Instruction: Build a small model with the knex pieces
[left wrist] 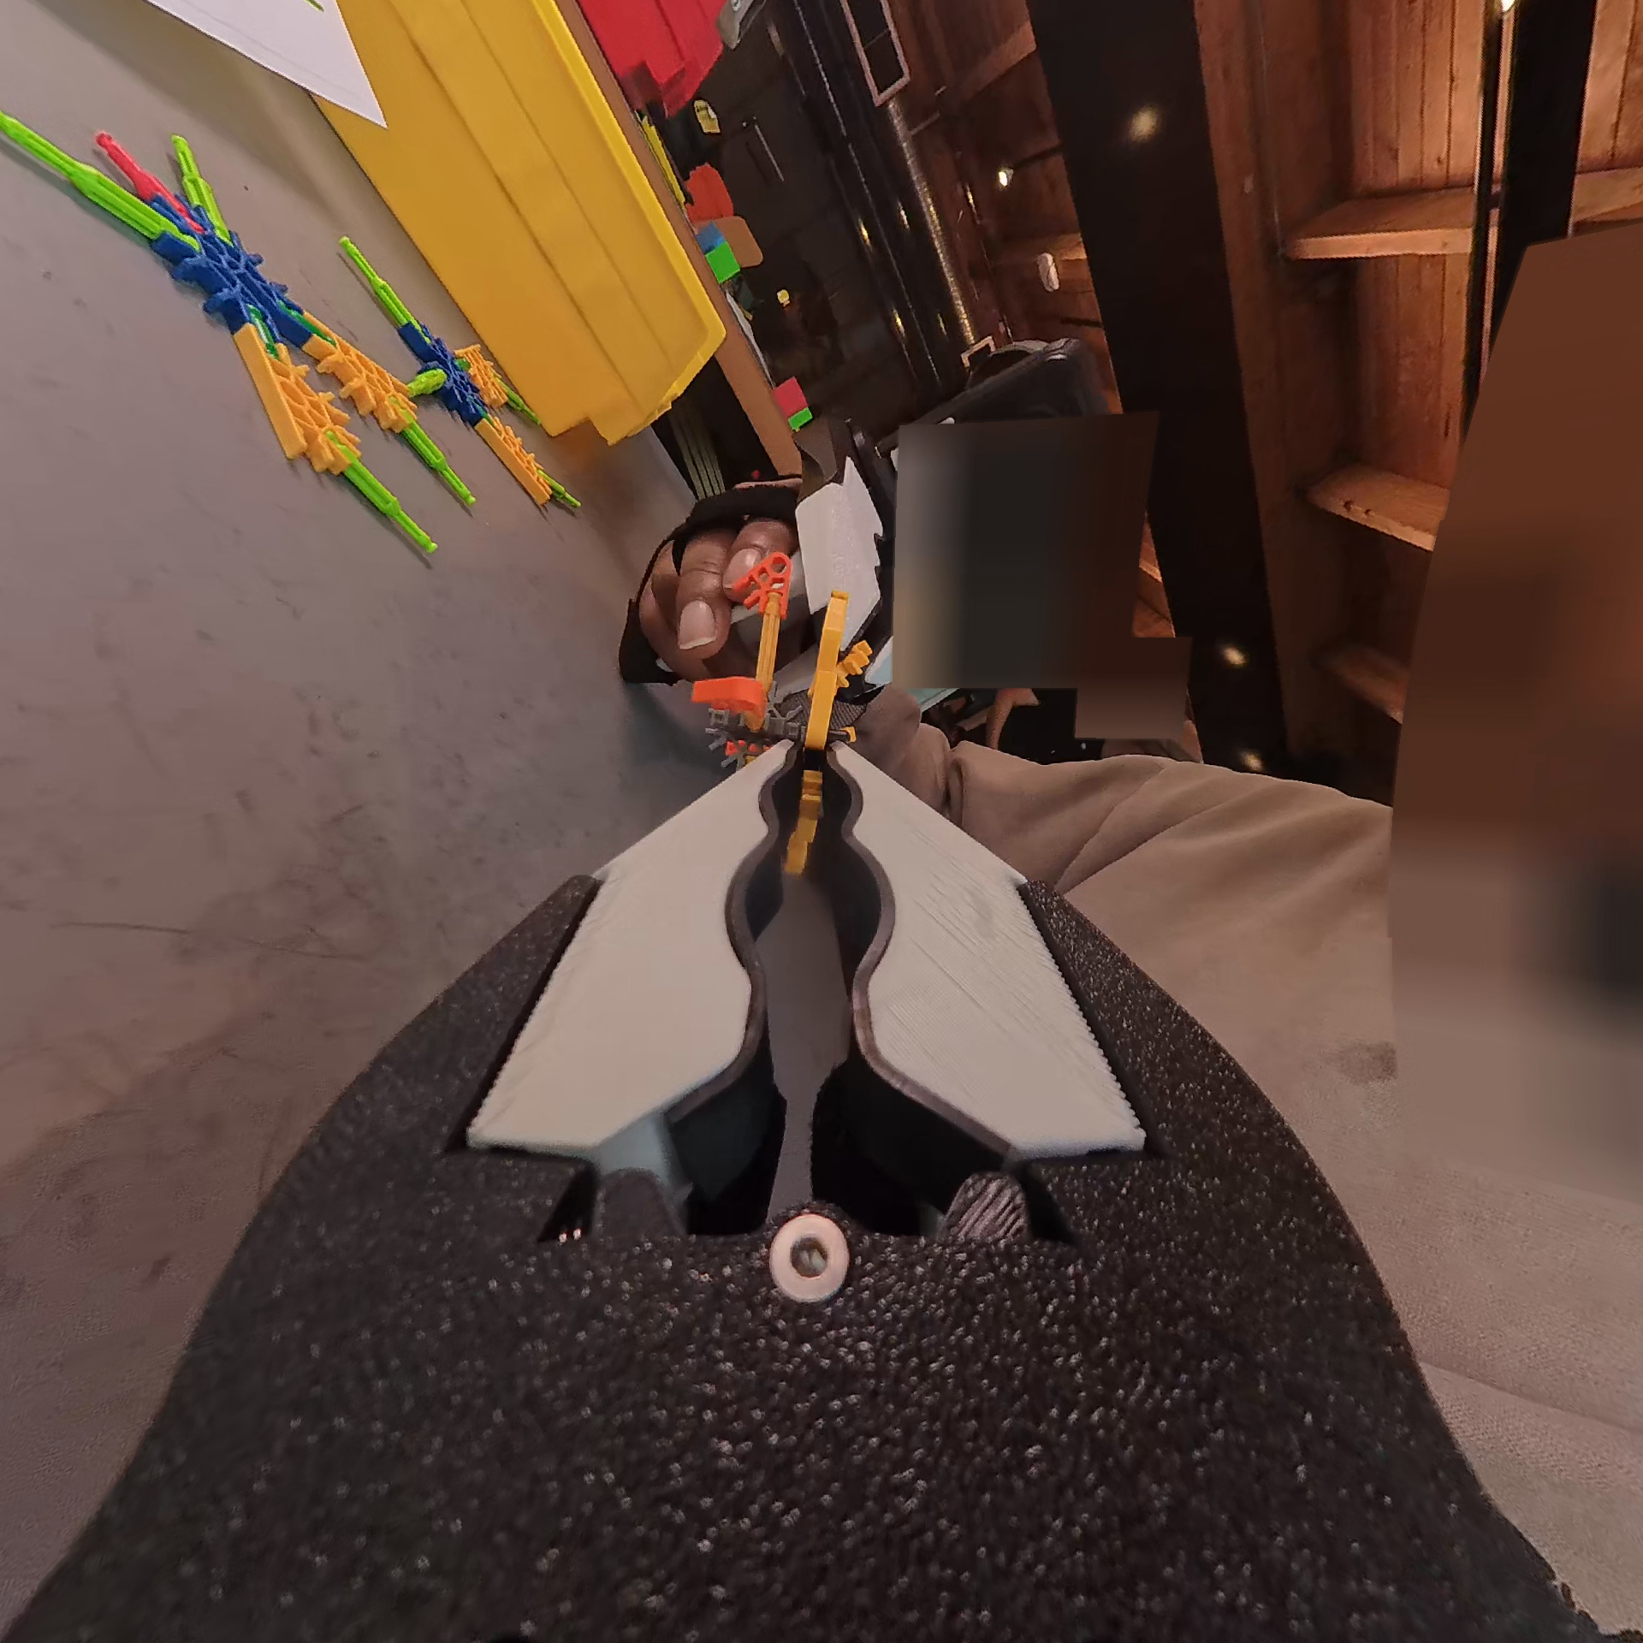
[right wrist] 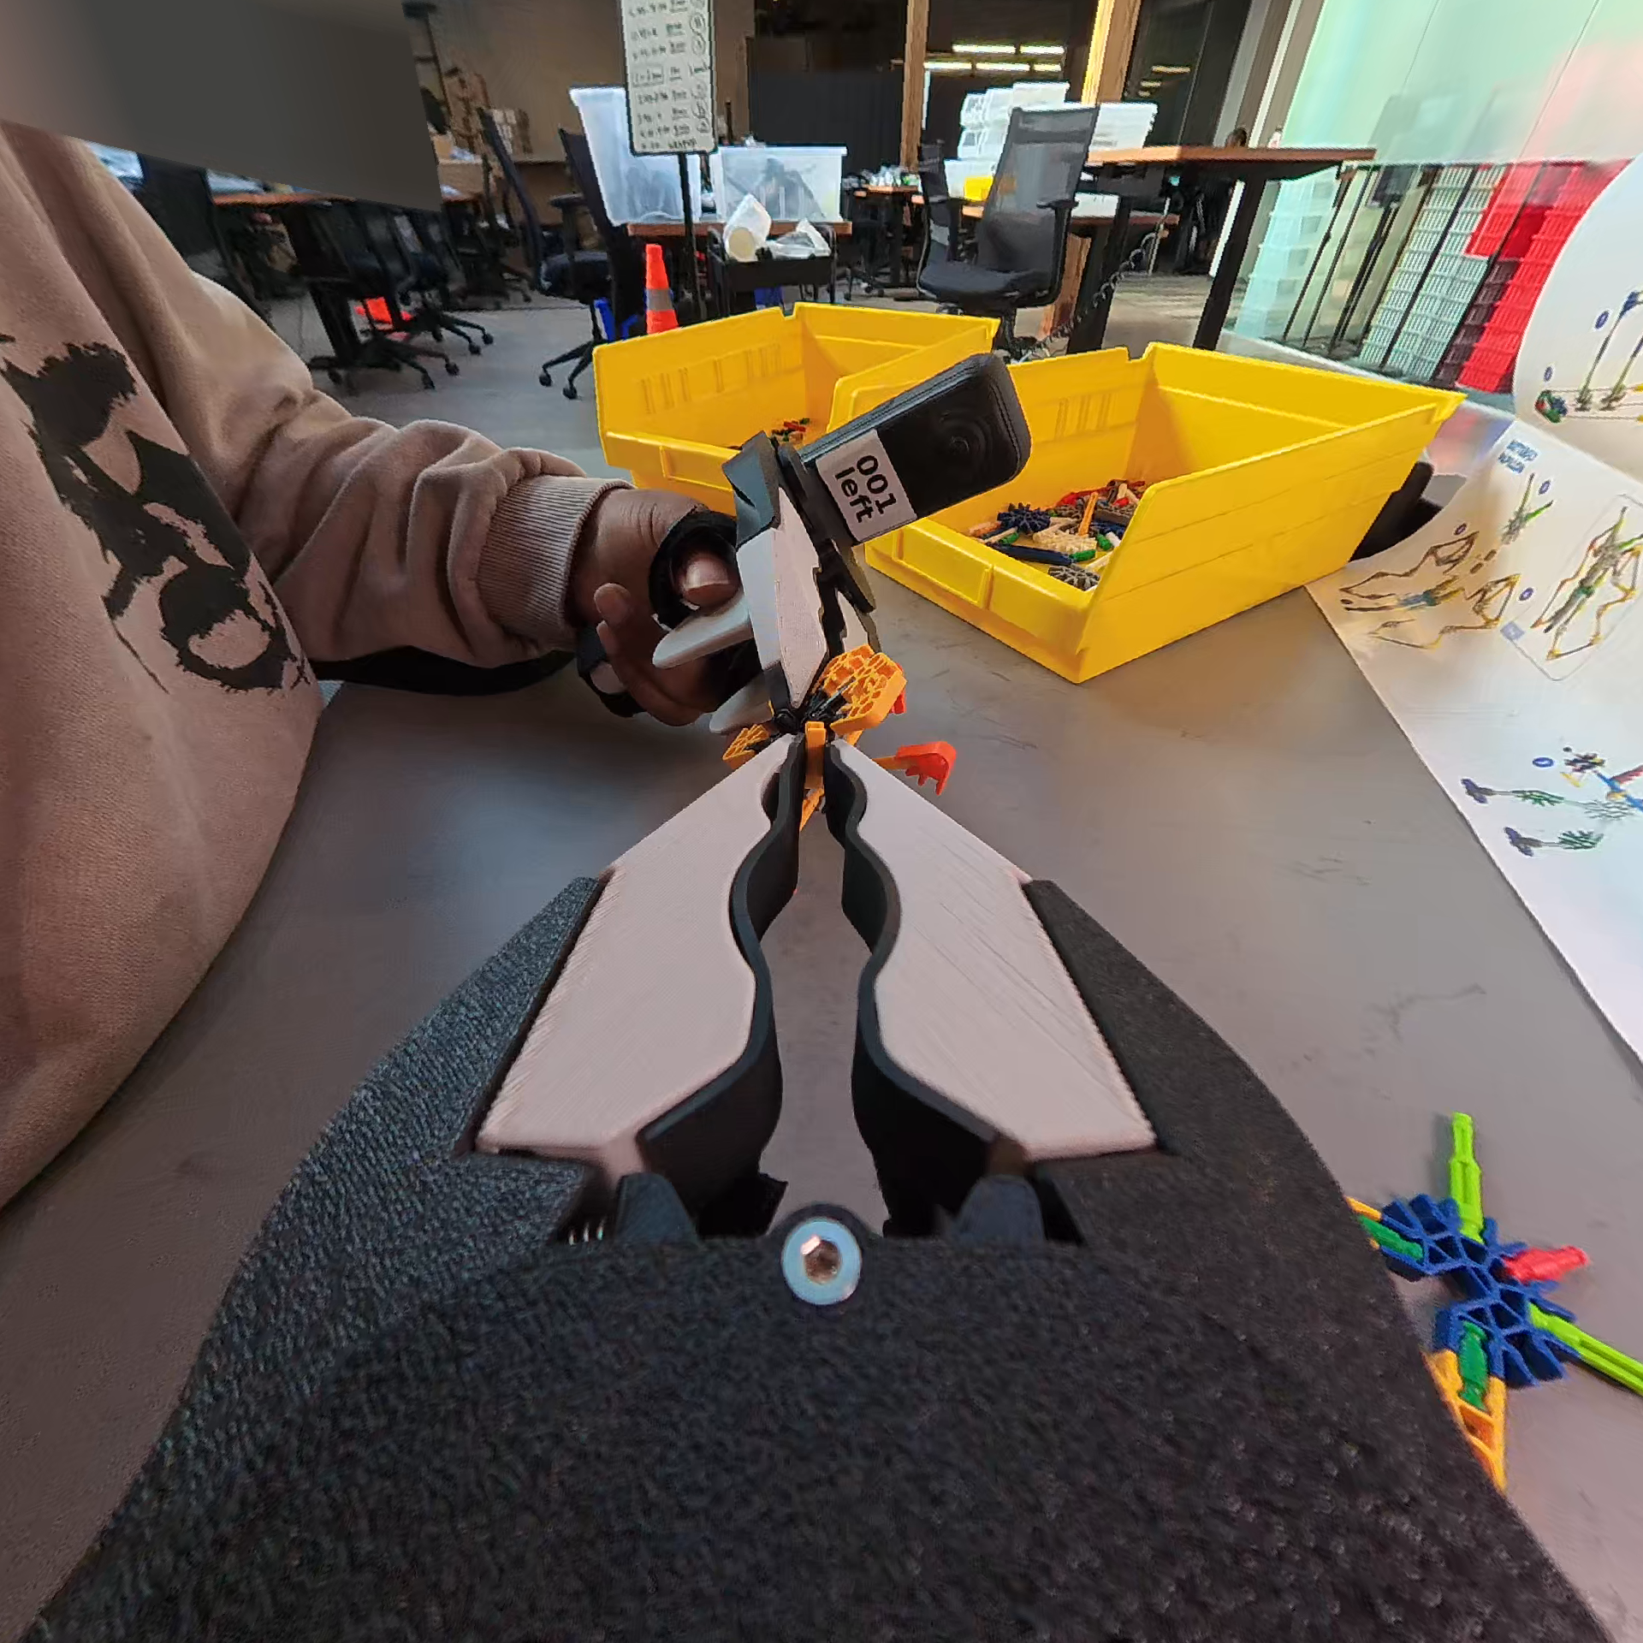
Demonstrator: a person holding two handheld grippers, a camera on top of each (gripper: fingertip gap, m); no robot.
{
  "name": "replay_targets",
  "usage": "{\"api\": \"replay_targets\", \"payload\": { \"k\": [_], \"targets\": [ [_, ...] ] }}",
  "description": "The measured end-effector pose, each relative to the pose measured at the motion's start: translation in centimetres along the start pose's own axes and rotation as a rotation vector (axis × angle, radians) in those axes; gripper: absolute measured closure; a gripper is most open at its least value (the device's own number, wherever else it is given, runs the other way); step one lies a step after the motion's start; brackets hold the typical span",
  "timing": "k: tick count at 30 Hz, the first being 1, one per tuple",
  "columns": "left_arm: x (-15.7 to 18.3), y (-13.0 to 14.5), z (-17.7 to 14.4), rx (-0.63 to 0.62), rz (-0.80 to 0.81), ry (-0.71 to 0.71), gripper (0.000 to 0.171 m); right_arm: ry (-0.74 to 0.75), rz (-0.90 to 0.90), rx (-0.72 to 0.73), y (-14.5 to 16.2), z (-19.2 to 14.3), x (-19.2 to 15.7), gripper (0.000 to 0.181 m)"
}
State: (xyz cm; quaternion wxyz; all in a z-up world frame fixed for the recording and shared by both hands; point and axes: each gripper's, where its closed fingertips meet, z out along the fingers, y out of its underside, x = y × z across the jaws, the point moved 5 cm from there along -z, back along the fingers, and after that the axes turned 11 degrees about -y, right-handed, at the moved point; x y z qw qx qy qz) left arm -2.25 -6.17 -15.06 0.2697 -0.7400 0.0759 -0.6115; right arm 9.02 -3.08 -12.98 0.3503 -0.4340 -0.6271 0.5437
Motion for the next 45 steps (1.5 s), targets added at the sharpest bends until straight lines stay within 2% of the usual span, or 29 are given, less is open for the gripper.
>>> {"api": "replay_targets", "payload": {
  "k": [16, 22, 27, 30, 42, 45],
  "targets": [
    [0.1, -0.1, 0.0, 0.007, 0.025, -0.012, 0.169, 0.001, 0.046, 0.003, 0.1, 0.0, 0.2, 0.179],
    [0.0, -0.5, -0.3, 0.034, 0.056, -0.043, 0.169, 0.016, 0.153, 0.071, -0.1, -0.7, 1.1, 0.165],
    [0.0, 0.0, 0.1, -0.001, 0.138, -0.093, 0.169, 0.007, 0.285, 0.156, -0.1, -1.1, 1.9, 0.165],
    [-0.1, 0.5, 0.5, -0.038, 0.223, -0.145, 0.168, -0.009, 0.29, 0.14, 0.0, -0.8, 1.7, 0.165],
    [0.5, 0.9, 0.8, -0.061, 0.369, -0.199, 0.168, -0.077, 0.343, 0.022, 1.0, 0.0, 0.8, 0.167],
    [0.4, 1.0, 0.9, -0.069, 0.373, -0.202, 0.168, -0.095, 0.331, 0.008, 1.1, 0.2, 0.5, 0.177]
  ]
}}
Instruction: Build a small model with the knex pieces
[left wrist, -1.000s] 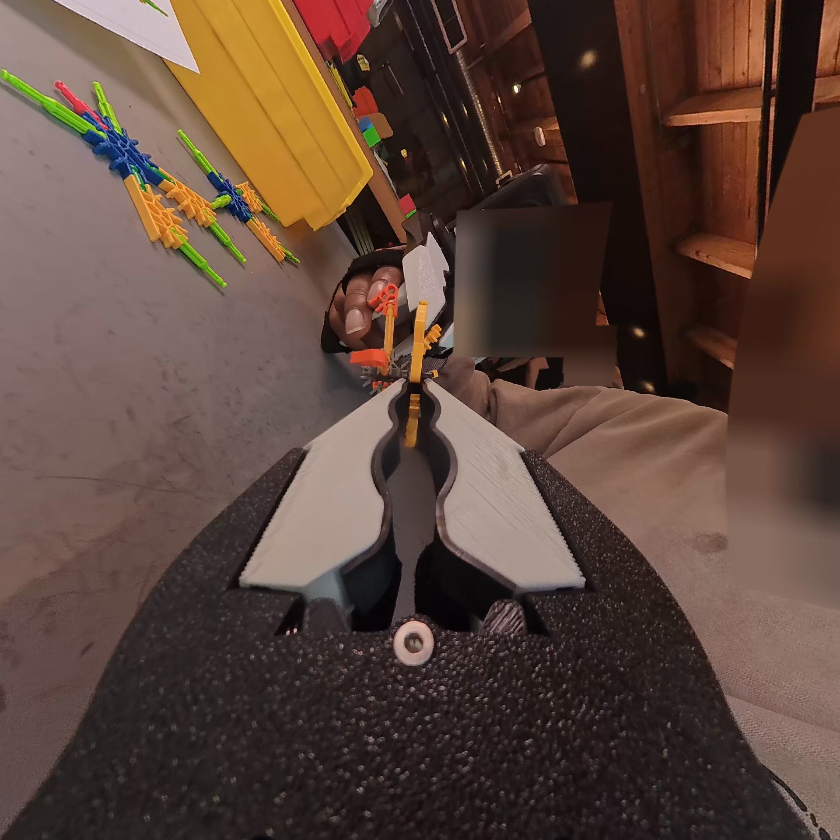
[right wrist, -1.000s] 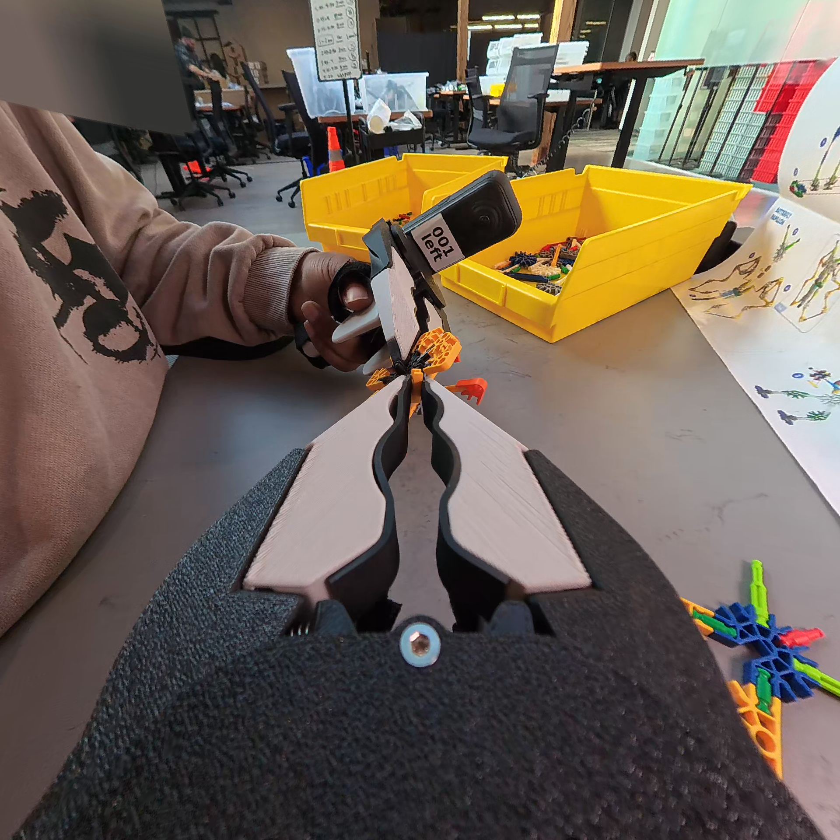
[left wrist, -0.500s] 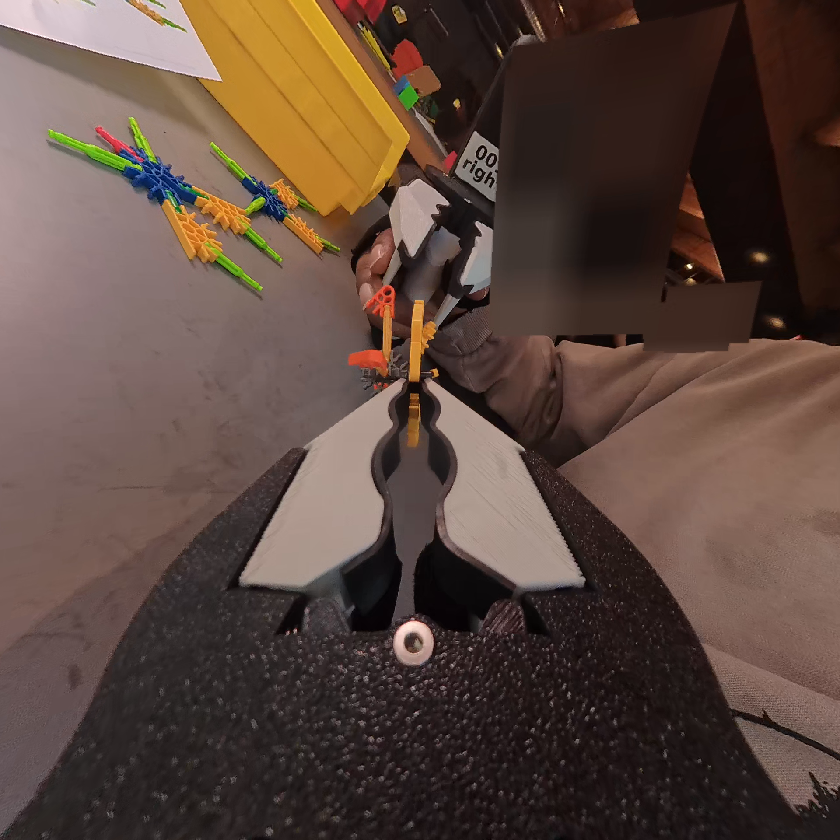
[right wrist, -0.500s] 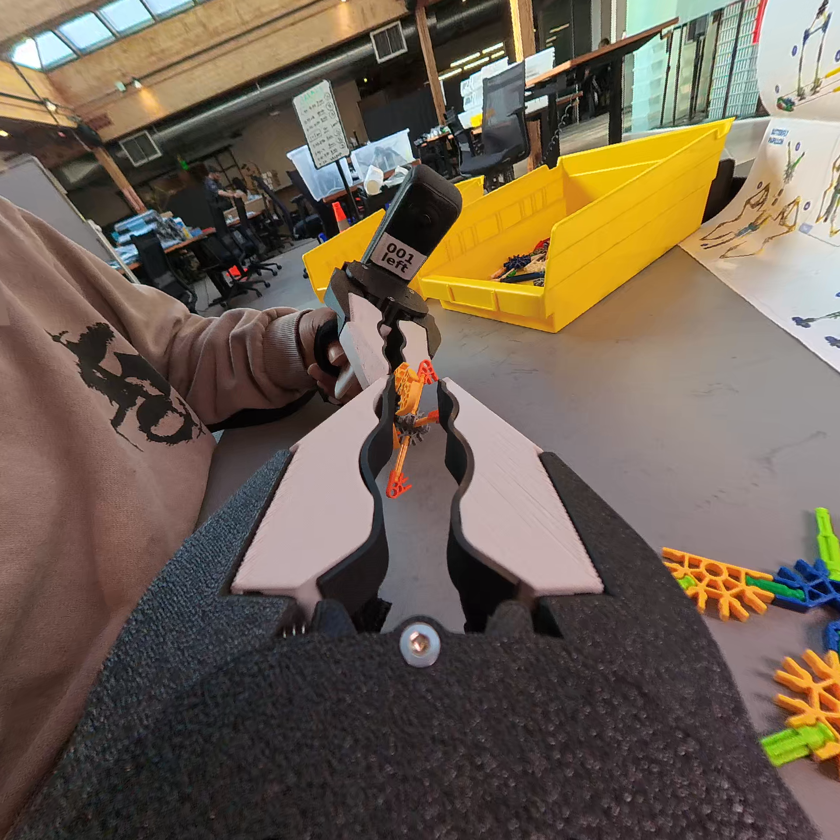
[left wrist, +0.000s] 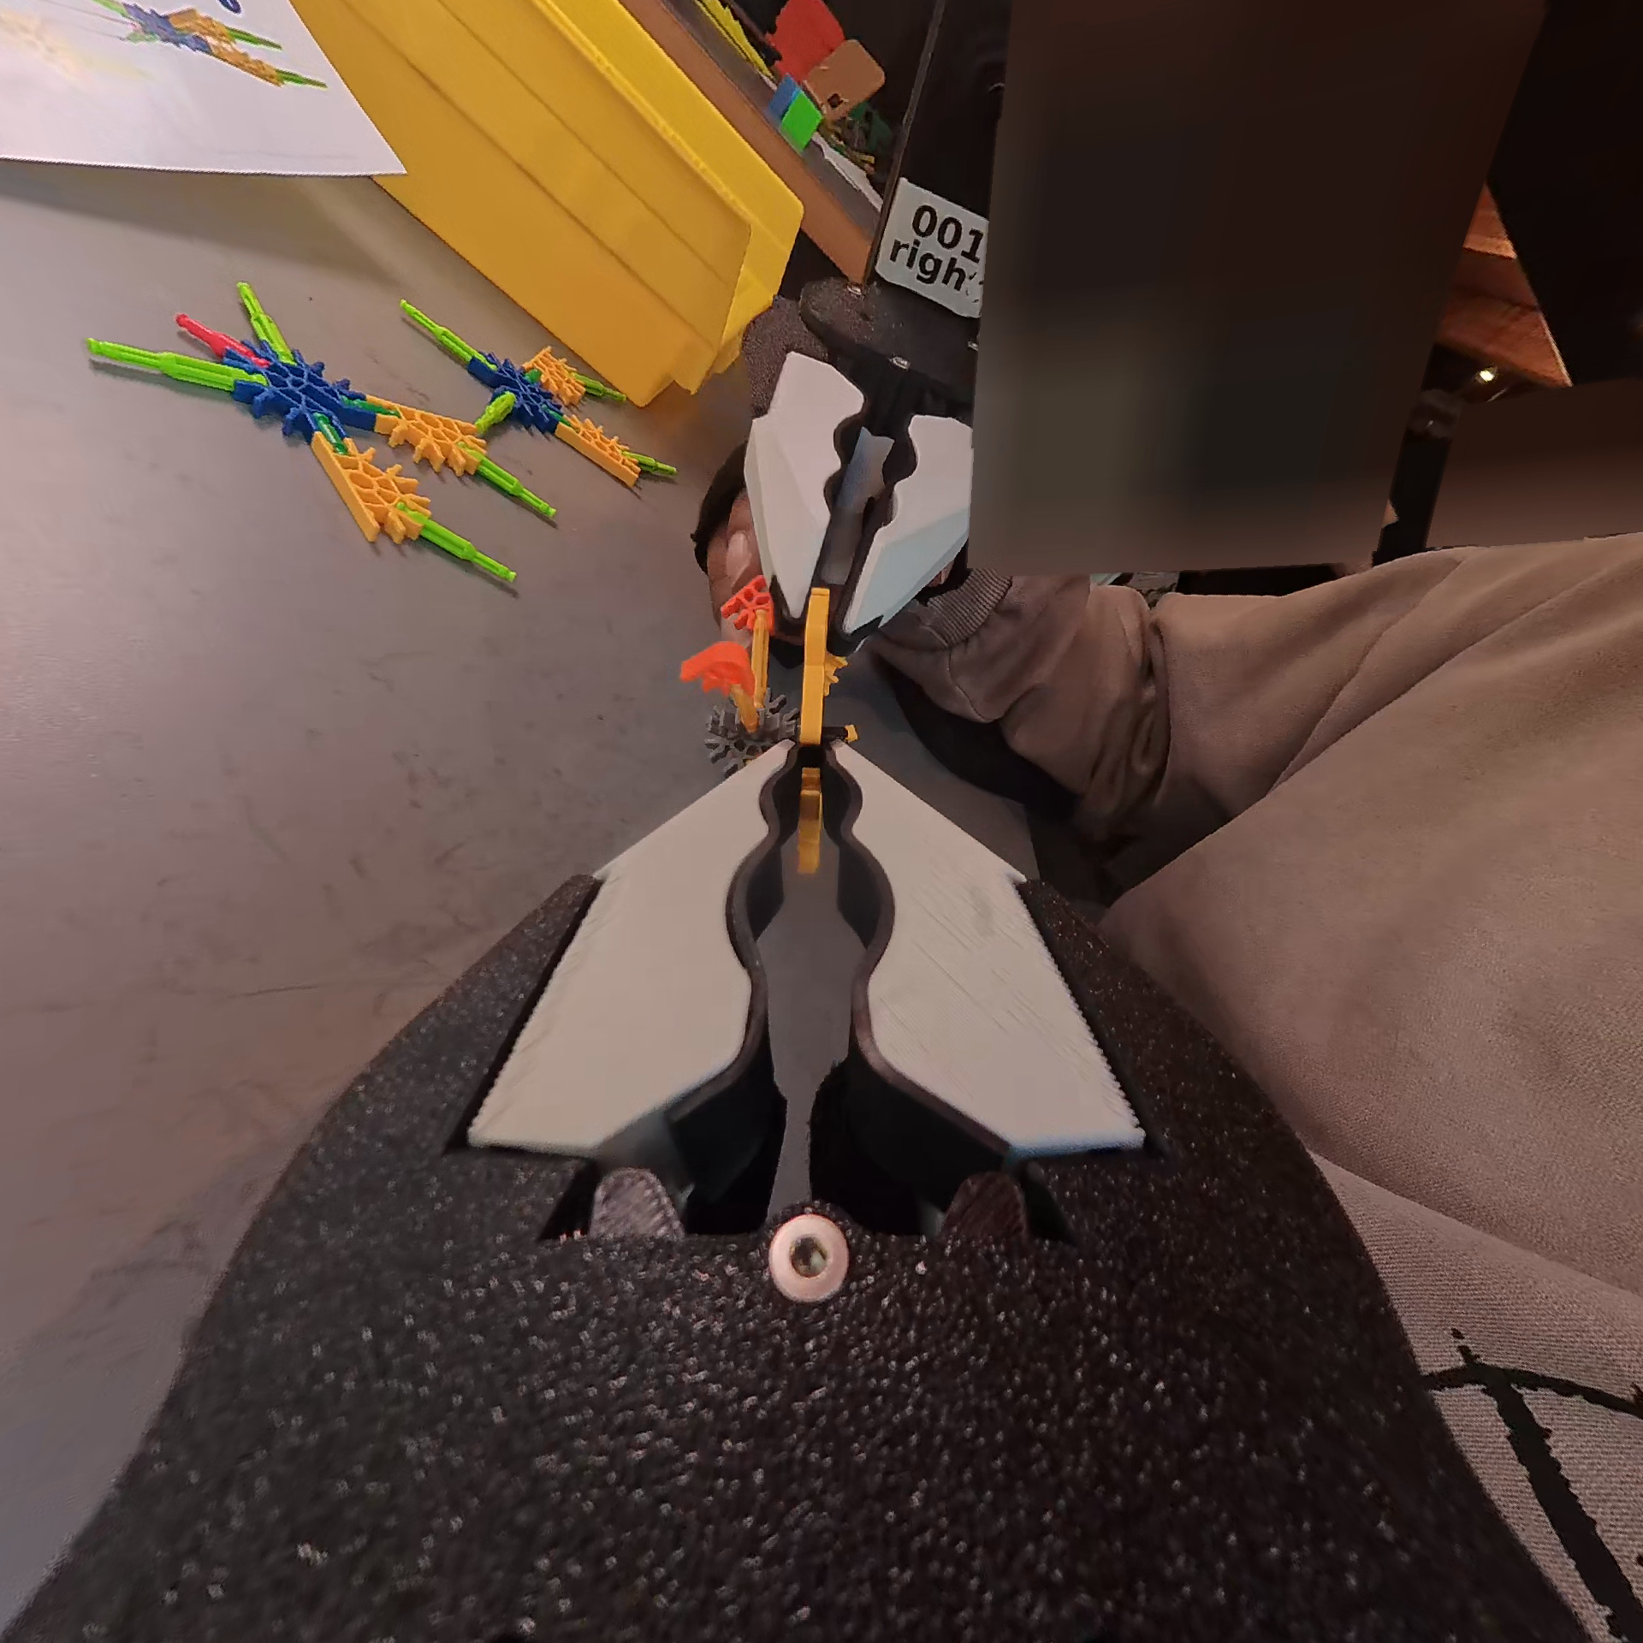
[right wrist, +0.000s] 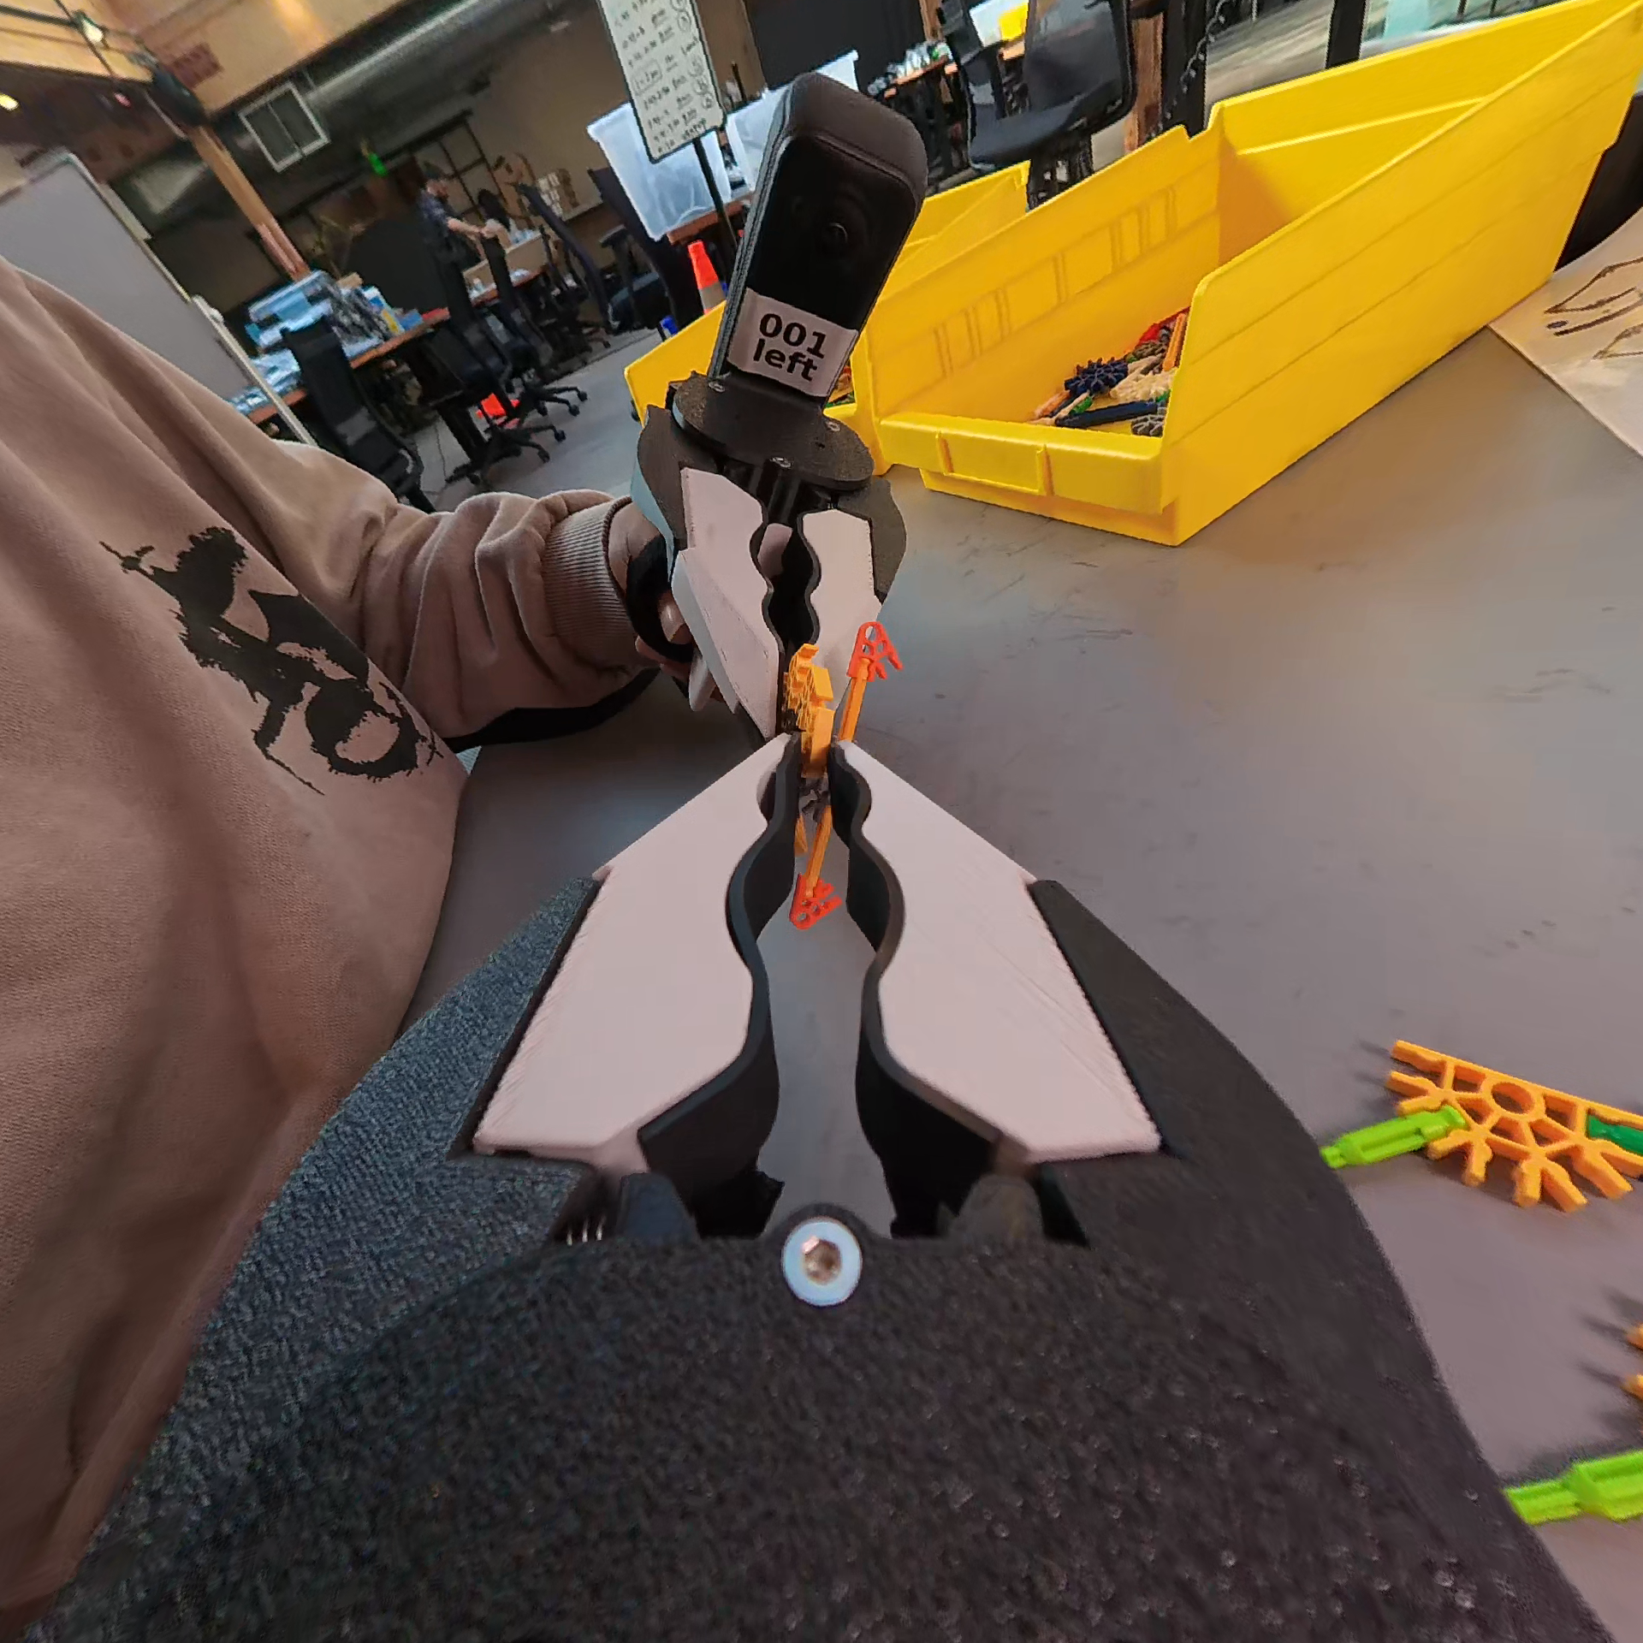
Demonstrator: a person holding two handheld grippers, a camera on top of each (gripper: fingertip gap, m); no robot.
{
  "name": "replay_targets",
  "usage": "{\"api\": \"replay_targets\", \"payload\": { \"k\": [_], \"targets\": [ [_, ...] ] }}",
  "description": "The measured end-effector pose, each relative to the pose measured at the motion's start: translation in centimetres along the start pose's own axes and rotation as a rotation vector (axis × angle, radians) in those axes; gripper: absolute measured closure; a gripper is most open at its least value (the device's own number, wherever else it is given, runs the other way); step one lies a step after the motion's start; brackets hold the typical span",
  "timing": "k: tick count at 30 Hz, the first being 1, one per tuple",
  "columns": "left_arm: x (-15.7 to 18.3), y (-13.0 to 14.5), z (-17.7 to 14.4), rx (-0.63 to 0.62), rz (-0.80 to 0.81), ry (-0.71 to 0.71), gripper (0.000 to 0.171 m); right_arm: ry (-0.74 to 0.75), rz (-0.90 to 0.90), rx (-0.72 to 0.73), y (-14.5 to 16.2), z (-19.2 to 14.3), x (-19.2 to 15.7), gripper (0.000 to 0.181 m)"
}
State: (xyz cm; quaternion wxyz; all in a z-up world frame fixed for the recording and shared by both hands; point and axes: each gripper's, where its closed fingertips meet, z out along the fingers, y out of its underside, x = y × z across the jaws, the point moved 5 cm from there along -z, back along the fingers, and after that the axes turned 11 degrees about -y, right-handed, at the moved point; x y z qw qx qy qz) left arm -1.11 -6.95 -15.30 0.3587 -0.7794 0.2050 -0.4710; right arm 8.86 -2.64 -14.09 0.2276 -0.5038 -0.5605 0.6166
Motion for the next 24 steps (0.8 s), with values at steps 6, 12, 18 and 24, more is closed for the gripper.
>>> {"api": "replay_targets", "payload": {
  "k": [6, 12, 18, 24],
  "targets": [
    [0.2, 0.0, 0.0, -0.006, -0.112, 0.083, 0.168, -0.008, -0.117, -0.022, -0.3, 0.0, -0.8, 0.179],
    [0.3, 0.0, 0.0, -0.004, -0.206, 0.158, 0.168, 0.018, -0.241, -0.052, -0.8, 0.0, -1.4, 0.179],
    [0.4, -0.1, -0.1, 0.002, -0.258, 0.197, 0.168, -0.002, -0.227, -0.029, -0.8, 0.0, -1.4, 0.179],
    [0.2, 0.0, 0.0, -0.001, -0.317, 0.227, 0.168, -0.005, -0.234, -0.029, -0.8, -0.1, -1.4, 0.179]
  ]
}}
